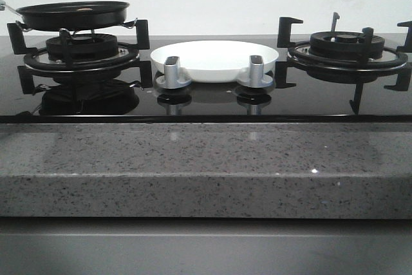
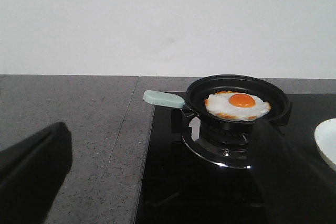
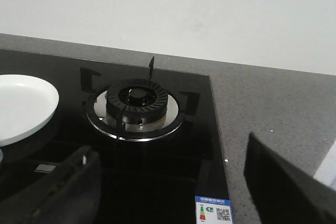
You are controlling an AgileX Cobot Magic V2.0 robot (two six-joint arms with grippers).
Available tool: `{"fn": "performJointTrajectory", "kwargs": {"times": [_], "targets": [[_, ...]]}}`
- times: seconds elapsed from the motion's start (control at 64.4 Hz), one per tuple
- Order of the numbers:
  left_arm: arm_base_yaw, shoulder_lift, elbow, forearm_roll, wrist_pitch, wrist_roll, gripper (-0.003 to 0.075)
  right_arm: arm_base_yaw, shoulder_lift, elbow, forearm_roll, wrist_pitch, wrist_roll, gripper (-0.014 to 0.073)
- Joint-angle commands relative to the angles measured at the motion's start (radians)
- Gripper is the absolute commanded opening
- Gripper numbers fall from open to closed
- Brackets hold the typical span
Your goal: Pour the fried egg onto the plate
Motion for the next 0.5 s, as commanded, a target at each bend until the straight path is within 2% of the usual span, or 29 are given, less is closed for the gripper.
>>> {"fn": "performJointTrajectory", "kwargs": {"times": [0.0, 0.109, 0.249, 0.482], "targets": [[0.001, 0.008, -0.033, 0.002, -0.070, -0.009, 0.0670, -0.008, 0.012, -0.035, -0.012, -0.086, -0.003, 0.0582], [0.001, 0.008, -0.033, 0.002, -0.070, -0.009, 0.0670, -0.008, 0.012, -0.035, -0.010, -0.082, -0.003, 0.0582], [0.001, 0.008, -0.033, 0.002, -0.070, -0.009, 0.0670, -0.008, 0.050, -0.046, 0.070, -0.074, -0.003, 0.0582], [0.001, 0.008, -0.033, 0.002, -0.070, -0.009, 0.0670, -0.003, 0.301, -0.201, 0.154, 0.037, -0.003, 0.0582]]}}
